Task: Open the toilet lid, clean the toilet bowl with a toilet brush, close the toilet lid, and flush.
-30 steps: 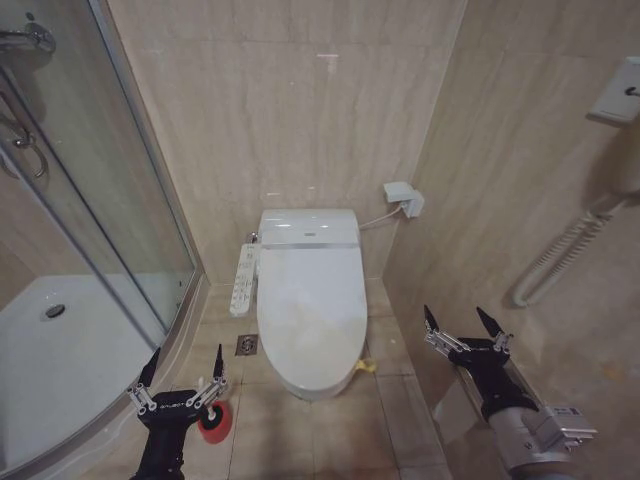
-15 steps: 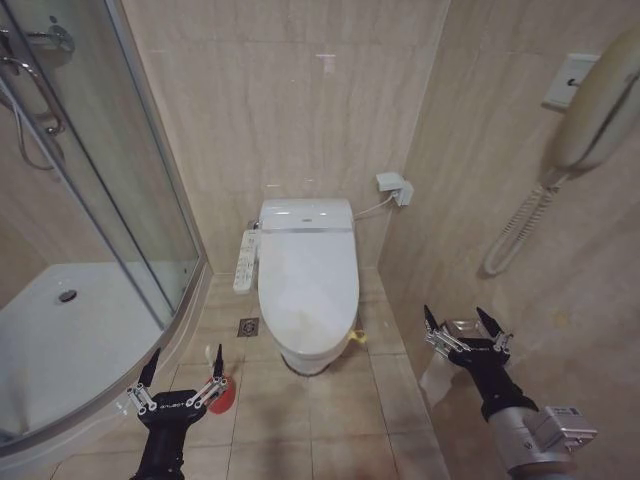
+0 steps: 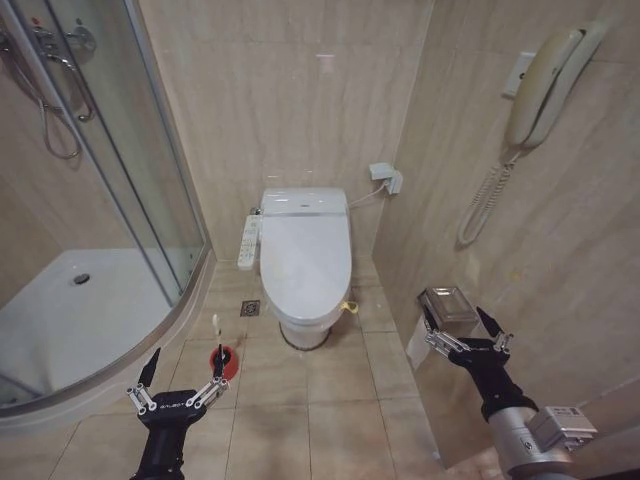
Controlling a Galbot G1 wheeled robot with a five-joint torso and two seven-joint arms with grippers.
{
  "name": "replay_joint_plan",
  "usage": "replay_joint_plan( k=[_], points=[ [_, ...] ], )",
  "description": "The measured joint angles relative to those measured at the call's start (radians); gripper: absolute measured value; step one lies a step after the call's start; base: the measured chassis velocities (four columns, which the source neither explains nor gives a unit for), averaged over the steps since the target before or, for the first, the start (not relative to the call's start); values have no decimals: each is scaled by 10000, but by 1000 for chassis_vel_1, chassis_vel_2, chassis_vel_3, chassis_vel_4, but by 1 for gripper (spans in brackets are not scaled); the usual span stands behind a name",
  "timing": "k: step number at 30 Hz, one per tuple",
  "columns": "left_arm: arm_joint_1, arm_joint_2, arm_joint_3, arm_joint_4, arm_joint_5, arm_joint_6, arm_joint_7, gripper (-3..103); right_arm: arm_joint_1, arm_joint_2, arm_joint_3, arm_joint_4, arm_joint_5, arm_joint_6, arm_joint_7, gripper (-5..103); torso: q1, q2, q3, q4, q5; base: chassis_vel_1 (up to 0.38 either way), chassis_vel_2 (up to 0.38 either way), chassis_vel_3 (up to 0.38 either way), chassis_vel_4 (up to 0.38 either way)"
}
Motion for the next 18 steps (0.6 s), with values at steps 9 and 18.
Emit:
replay_joint_plan(
  k=[9, 18],
  points=[
    [-1, 0, 0, 0, 0, 0, 0, 100, 1, 0, 0, 0, 0, 0, 0, 100, 9, -2, 3, 0, -1, 15, -22, -22, 18],
    [-2, 0, 0, 1, 0, 0, 0, 100, 1, 0, 0, 0, 0, 0, 0, 100, 6, -2, 2, -2, -1, 0, 0, 0, 0]
  ],
)
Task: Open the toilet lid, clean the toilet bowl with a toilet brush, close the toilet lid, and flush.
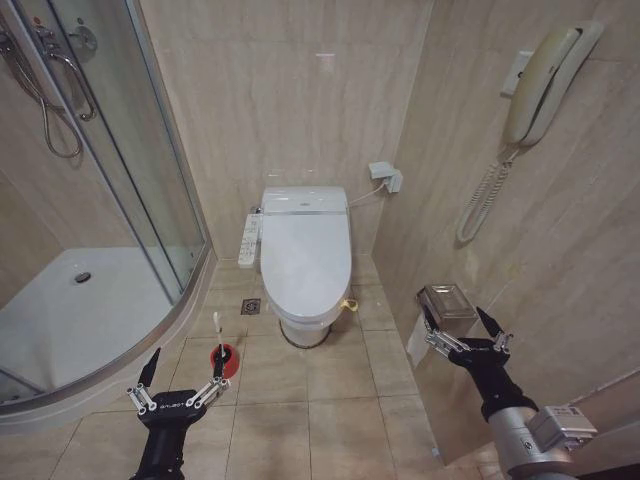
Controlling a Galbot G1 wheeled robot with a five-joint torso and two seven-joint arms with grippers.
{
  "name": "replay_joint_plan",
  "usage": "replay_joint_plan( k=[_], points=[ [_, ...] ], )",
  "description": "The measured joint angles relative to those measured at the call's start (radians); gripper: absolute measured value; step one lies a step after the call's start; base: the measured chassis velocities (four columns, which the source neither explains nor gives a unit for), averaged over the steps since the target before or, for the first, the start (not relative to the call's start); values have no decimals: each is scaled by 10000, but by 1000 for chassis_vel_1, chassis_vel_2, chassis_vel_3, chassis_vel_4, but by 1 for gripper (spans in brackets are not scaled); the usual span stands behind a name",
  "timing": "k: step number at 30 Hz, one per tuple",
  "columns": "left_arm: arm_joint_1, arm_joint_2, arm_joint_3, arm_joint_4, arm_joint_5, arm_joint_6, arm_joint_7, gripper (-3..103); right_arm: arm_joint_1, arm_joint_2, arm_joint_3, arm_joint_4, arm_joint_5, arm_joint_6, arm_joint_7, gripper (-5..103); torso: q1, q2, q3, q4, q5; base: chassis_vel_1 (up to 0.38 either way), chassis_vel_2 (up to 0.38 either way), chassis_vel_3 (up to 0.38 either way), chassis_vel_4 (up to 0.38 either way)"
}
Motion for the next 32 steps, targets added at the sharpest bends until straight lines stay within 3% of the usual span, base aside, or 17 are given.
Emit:
replay_joint_plan(
  k=[32],
  points=[
    [0, 0, 0, 0, 0, 0, 0, 100, 0, 0, 0, 0, 0, 0, 0, 100, 0, 0, -1, 0, 0, -14, 4, 13, -3]
  ],
)
